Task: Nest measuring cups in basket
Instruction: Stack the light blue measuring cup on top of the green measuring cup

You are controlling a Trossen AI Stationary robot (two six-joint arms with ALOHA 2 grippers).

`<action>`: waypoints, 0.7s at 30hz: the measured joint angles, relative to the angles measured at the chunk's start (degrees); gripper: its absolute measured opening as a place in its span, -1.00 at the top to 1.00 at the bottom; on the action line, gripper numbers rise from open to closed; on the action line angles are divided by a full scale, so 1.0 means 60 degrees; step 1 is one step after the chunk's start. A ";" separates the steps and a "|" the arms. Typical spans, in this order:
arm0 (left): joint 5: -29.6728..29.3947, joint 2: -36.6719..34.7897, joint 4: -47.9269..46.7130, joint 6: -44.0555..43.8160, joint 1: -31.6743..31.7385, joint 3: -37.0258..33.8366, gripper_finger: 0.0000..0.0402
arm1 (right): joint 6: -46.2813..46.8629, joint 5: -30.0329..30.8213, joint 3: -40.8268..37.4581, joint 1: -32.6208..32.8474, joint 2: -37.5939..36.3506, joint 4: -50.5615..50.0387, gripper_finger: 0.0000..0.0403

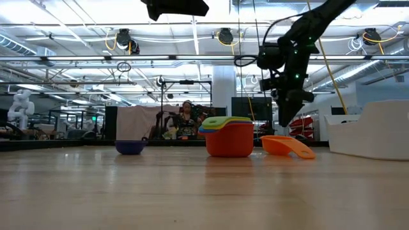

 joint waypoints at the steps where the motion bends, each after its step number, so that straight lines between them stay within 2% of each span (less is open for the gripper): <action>1: 0.0035 0.0000 0.0002 -0.0003 0.0015 0.0000 0.81 | -0.0028 -0.0011 -0.0056 -0.0099 0.0000 0.0042 0.46; 7: 0.0088 0.0004 0.0023 0.0090 0.0054 0.0000 0.81 | -0.0131 -0.0506 -0.0249 -0.0398 0.0000 0.0154 0.46; 21: 0.0102 0.0004 0.0159 0.0192 0.0225 0.0004 0.81 | -0.0185 -0.0516 -0.1060 -0.0395 0.0000 0.1057 0.46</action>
